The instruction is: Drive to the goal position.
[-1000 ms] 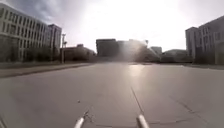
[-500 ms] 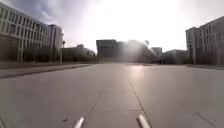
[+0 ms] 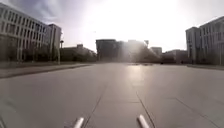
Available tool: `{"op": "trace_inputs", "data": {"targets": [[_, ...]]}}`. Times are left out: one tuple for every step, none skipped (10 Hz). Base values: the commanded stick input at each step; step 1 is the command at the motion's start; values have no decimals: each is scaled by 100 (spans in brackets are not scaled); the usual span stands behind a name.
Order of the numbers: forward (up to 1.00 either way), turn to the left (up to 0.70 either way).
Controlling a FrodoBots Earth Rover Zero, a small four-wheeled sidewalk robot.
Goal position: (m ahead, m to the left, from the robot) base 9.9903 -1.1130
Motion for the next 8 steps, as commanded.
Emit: {"op": "trace_inputs", "data": {"targets": [[100, 0], [100, 0], [100, 0], [100, 6], [100, 26], [100, 21], [100, 7], [100, 0]]}}
